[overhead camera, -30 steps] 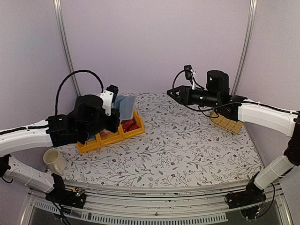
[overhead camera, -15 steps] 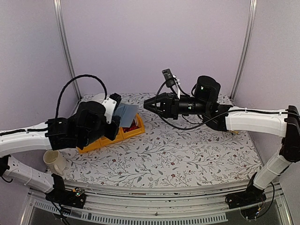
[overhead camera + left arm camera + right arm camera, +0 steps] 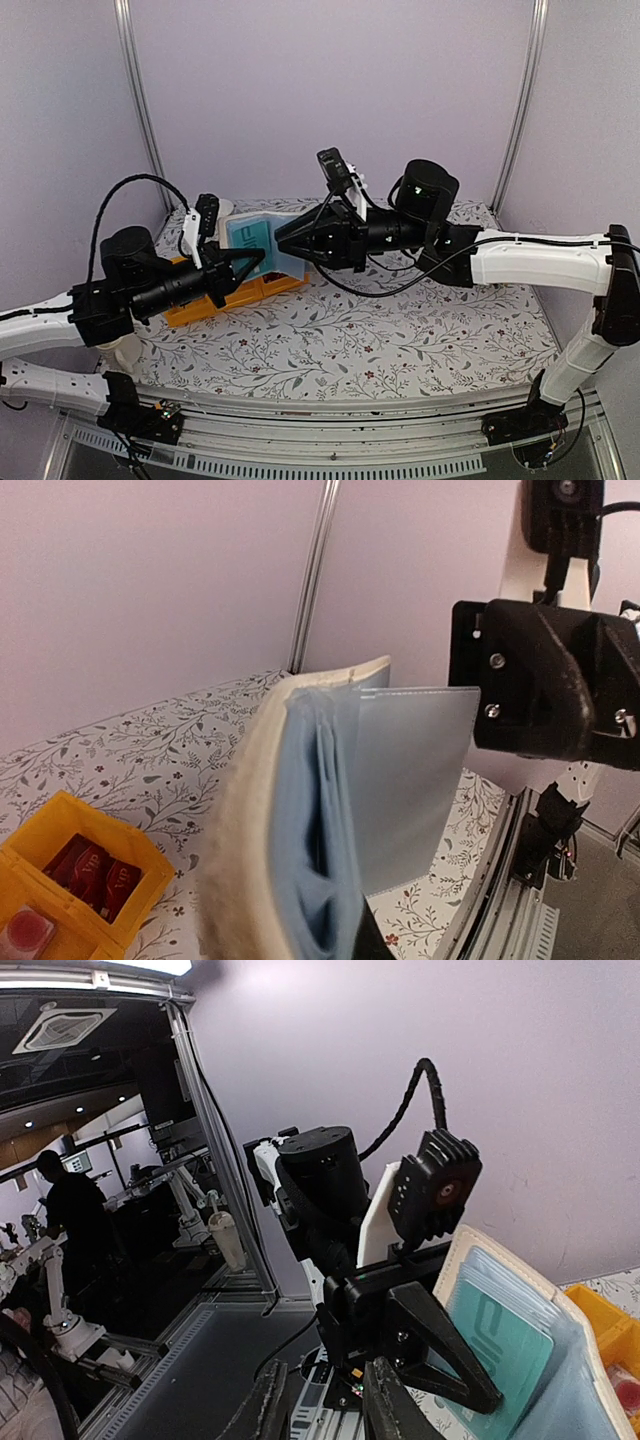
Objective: Take the credit cards out of the card holder
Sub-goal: Adjust the card slot in the card holder.
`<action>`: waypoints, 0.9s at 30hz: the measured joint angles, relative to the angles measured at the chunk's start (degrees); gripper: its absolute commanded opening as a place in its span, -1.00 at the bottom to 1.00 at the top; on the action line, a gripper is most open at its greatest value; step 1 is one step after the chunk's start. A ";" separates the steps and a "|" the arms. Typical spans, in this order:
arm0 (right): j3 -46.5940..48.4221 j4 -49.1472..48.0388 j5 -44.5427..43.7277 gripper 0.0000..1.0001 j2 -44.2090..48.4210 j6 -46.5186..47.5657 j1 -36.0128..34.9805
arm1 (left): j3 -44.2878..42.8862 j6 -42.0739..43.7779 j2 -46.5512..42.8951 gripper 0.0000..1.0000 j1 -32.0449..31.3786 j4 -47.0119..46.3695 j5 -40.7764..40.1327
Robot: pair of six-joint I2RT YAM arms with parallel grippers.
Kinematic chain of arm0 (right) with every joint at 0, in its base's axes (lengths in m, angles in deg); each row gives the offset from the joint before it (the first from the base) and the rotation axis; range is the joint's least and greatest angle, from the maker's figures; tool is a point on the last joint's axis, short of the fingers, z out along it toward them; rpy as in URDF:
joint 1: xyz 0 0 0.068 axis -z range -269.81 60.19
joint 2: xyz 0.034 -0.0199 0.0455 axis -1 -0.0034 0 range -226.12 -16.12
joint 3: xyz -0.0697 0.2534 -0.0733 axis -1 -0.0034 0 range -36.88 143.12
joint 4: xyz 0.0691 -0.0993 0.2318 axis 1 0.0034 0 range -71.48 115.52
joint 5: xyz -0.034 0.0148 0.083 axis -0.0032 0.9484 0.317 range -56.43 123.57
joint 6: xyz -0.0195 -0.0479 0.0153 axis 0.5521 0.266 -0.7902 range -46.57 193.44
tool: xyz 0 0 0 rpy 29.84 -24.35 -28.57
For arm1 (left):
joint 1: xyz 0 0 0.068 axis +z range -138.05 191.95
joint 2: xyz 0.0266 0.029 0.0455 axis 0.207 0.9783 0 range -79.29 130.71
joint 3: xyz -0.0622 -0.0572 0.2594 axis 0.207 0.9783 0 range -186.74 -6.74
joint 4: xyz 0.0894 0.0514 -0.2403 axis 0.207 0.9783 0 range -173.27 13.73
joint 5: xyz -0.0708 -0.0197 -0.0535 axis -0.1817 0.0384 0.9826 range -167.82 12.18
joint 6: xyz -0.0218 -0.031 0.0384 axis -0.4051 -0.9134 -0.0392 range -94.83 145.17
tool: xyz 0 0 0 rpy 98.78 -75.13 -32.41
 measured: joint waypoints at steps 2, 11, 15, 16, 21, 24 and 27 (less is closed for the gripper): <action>0.26 0.17 -0.24 -0.46 0.35 1.38 -0.85 | -0.55 -0.37 1.51 -1.00 0.02 0.81 -0.79; 1.73 4.07 -4.72 -0.44 2.08 6.82 -3.13 | -1.75 -0.57 2.93 -1.00 0.09 0.13 0.63; 2.25 6.43 -7.50 -0.43 -0.35 7.45 -3.26 | -0.07 -0.96 1.62 -1.00 0.09 -4.17 7.08; 2.27 7.52 -8.13 -0.42 -0.85 7.69 -3.23 | 0.55 -1.25 1.14 -1.00 0.11 -5.33 8.74; 1.25 10.08 -9.14 -0.43 0.04 7.96 -2.51 | 4.24 -3.23 -1.66 -1.00 0.94 -10.47 15.37; 0.68 11.72 -8.83 -0.48 2.03 8.46 -2.10 | 5.81 -4.55 -2.62 -1.00 1.29 -13.33 18.99; 0.76 12.35 -7.58 -0.54 2.54 9.09 -2.01 | 6.23 -5.57 -2.60 -1.00 1.53 -15.50 21.73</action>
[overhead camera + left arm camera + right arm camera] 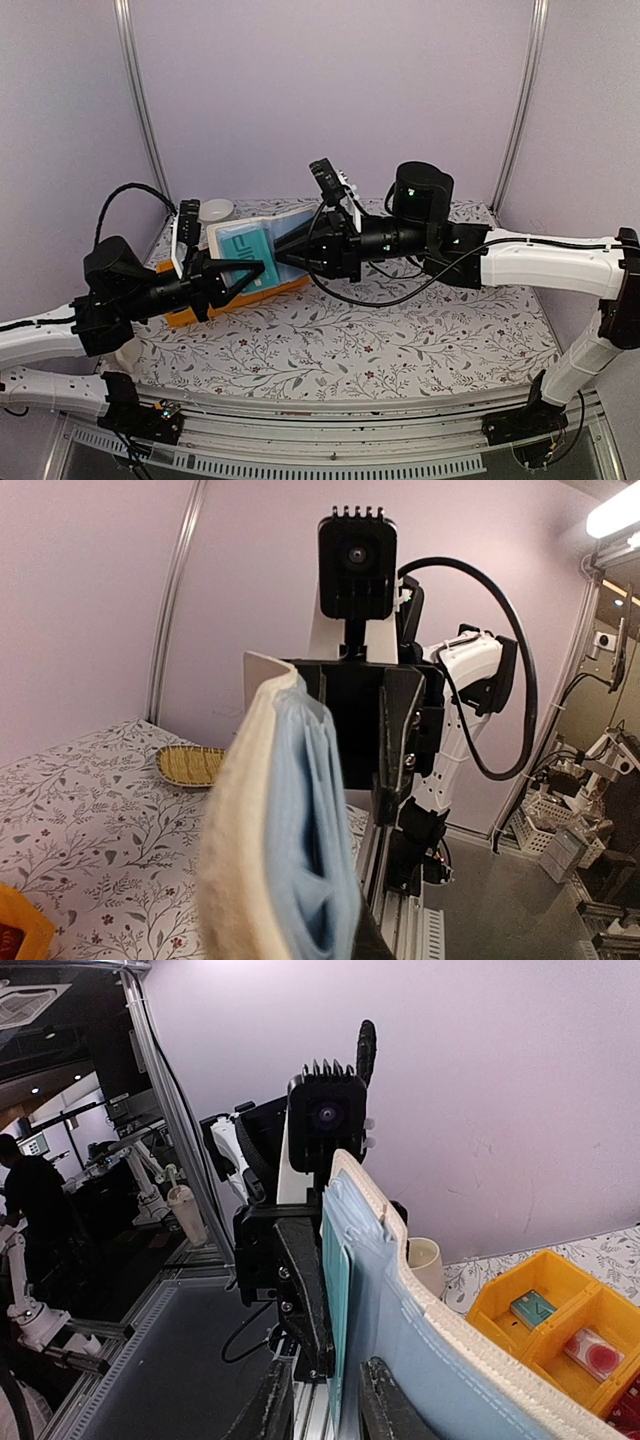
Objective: Take the credit cards out of the card holder
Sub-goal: Adjust the card slot in the card holder, then remove the credit card from the card slot.
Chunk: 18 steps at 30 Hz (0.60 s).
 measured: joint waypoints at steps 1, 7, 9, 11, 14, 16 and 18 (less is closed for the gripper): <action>0.11 0.33 0.57 -0.57 0.00 0.11 0.00 | 0.09 -0.42 0.09 -1.00 0.13 -0.57 0.81; 2.36 2.78 4.26 -0.60 -0.83 0.50 -0.22 | 0.13 -1.68 1.14 -1.00 0.26 -3.28 3.50; 2.75 3.02 5.27 -0.60 -1.20 0.74 -0.24 | 0.13 -1.86 1.22 -1.00 0.26 -3.63 4.00; 3.28 3.52 6.16 -0.60 -1.42 0.92 -0.22 | 0.13 -2.08 1.31 -1.00 0.26 -3.87 4.31; 4.48 4.46 7.08 -0.60 -1.95 1.16 -0.17 | 0.15 -2.47 1.38 -1.00 0.39 -4.52 4.44; 5.03 4.87 7.56 -0.58 -2.19 1.38 -0.15 | 0.15 -2.69 1.49 -1.00 0.46 -4.90 4.42; 5.70 5.55 8.00 -0.52 -2.54 1.53 -0.11 | 0.15 -2.75 1.53 -1.00 0.52 -5.07 4.37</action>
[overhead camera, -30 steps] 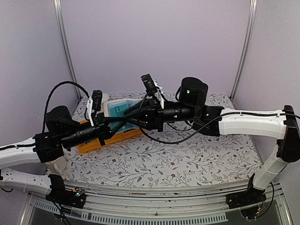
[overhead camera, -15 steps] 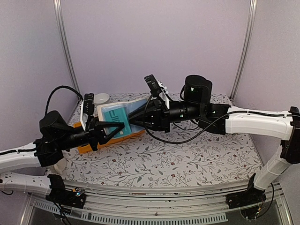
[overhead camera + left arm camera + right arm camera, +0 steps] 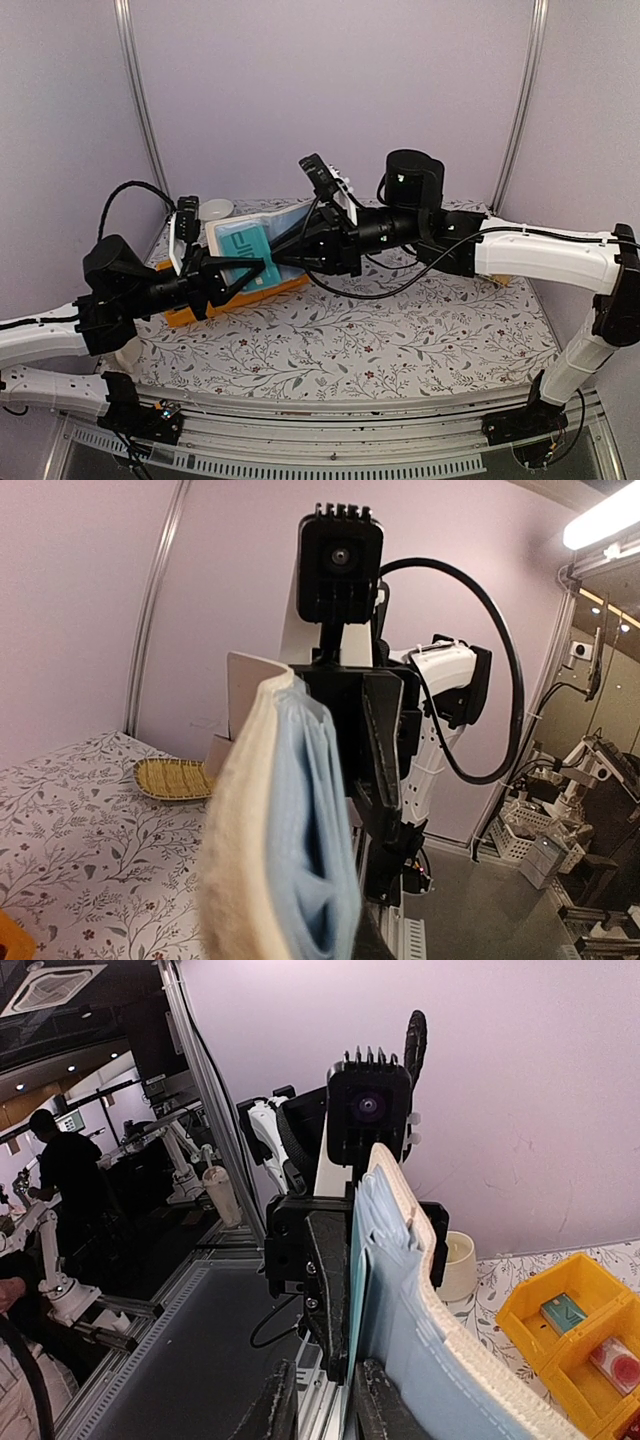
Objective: Take the credit cards out of the card holder
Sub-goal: Remove the credit card from the card slot.
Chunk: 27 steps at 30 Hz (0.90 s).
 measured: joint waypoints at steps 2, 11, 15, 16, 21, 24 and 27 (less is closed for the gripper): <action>0.74 0.63 0.35 -0.49 -0.39 0.11 0.09 | 0.00 -0.11 0.02 -1.00 0.24 -0.15 -0.13; 2.91 4.33 2.54 -0.60 -1.25 1.16 0.48 | 0.00 1.31 -0.42 -1.00 0.39 1.01 -0.68; 3.43 8.24 2.93 -0.60 -1.49 3.02 0.35 | 0.00 4.07 -1.53 -1.00 0.22 3.56 -2.19; 3.43 8.94 2.95 -0.60 -1.53 3.32 0.33 | 0.00 4.85 -1.73 -1.00 0.20 4.26 -2.45; 3.43 9.90 2.67 -0.76 -2.10 3.19 0.44 | 0.00 6.29 -1.55 -1.00 0.17 5.60 -2.43; 3.43 9.03 2.56 -0.71 -2.34 2.14 0.83 | 0.00 5.66 -0.70 -1.00 0.20 4.57 -1.88; 3.69 8.17 2.43 -0.70 -2.51 0.96 1.07 | 0.42 3.65 0.02 -1.00 0.33 2.03 -2.03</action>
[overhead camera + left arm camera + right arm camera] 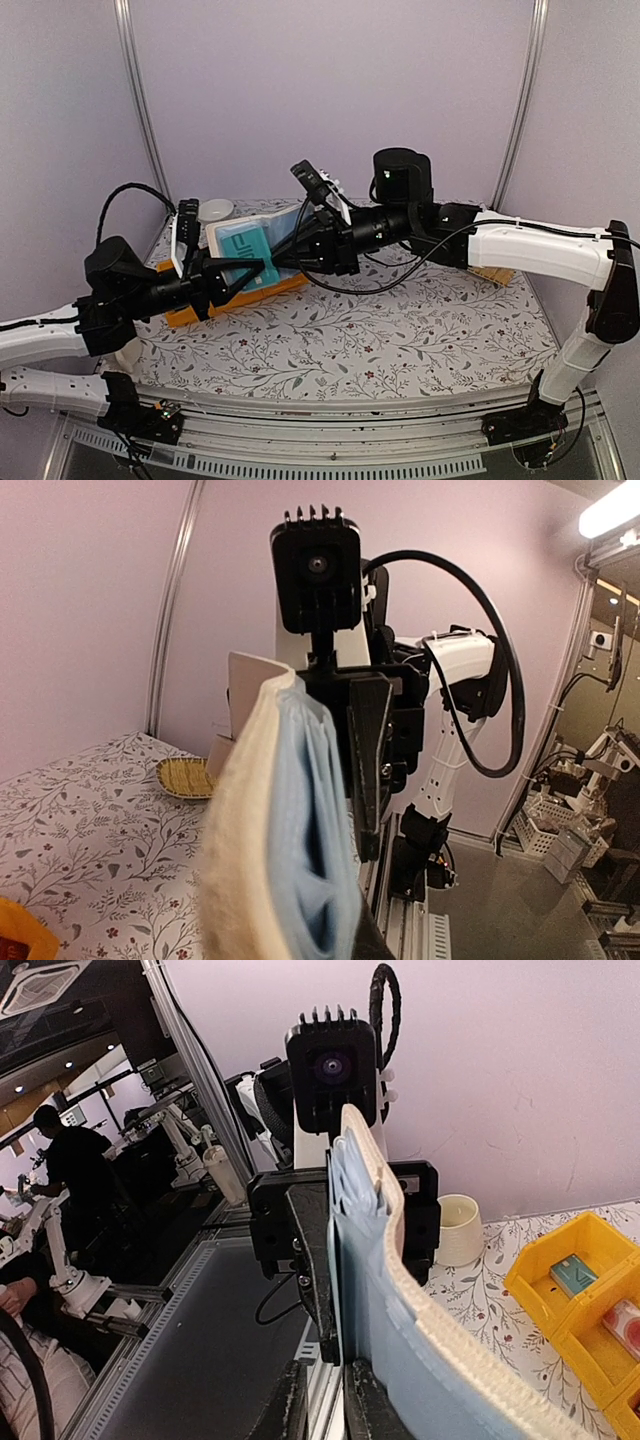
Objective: Take the credit cards out of the card holder
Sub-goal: Remove the credit card from the card slot.
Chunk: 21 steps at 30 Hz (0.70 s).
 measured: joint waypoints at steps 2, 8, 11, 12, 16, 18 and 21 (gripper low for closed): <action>0.50 -0.02 -0.11 -0.66 -0.26 -0.63 0.09 | 0.74 -1.53 0.50 -1.00 0.17 -2.40 -0.11; 1.81 1.14 -0.98 -0.53 -0.96 -1.68 0.96 | 0.90 -5.18 2.43 -1.00 0.76 -4.92 -2.67; 3.08 1.95 -1.79 -0.50 -2.08 -2.01 1.42 | 0.98 -6.95 3.26 -1.00 0.92 -5.73 -4.33; 3.43 2.21 -1.84 -0.50 -2.40 -2.32 1.64 | 1.03 -7.41 3.56 -1.00 1.01 -5.92 -4.92; 4.15 2.36 -1.40 -0.70 -3.54 -3.80 2.47 | 1.42 -8.74 4.96 -1.00 1.40 -7.45 -6.19; 4.13 2.27 -1.07 -0.84 -3.74 -4.37 2.93 | 1.42 -9.14 5.57 -1.00 1.53 -7.98 -6.27; 3.06 0.66 -0.42 -0.95 -3.61 -5.97 3.19 | 1.66 -9.38 5.55 -1.00 1.53 -8.72 -5.33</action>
